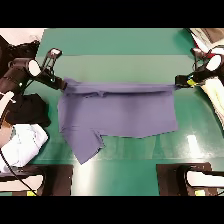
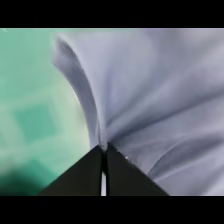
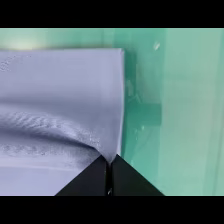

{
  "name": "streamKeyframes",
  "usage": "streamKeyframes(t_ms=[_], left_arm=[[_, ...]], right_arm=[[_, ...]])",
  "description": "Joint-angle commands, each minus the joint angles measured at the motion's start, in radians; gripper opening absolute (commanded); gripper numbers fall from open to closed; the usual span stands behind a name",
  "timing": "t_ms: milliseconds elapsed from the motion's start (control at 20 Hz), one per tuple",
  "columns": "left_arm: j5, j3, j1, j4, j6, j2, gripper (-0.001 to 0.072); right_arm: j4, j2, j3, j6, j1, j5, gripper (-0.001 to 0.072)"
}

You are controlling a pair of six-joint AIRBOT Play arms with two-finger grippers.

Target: Fold the shirts.

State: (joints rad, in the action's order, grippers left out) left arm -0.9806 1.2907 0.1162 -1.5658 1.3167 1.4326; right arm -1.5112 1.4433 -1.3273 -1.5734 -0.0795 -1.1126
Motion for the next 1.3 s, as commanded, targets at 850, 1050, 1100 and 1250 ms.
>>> streamKeyframes(t_ms=[850, 1050, 1100, 1250], left_arm=[[-0.383, -0.277, 0.0, 0.086, 0.243, -0.27, 0.0487], [-0.353, -0.571, 0.001, 0.189, 0.383, -0.496, 0.0487], [-0.336, -0.633, 0.0, 0.262, 0.386, -0.538, 0.0487], [-0.316, -0.758, 0.0, 0.401, 0.386, -0.583, 0.0487]], right_arm=[[0.054, -0.31, 0.289, 0.042, -0.075, -0.154, 0.0585], [0.103, -0.41, 0.383, 0.061, -0.124, -0.105, 0.0584], [0.133, -0.421, 0.388, 0.073, -0.136, -0.1, 0.0584], [0.189, -0.433, 0.387, 0.093, -0.149, -0.095, 0.0584]])
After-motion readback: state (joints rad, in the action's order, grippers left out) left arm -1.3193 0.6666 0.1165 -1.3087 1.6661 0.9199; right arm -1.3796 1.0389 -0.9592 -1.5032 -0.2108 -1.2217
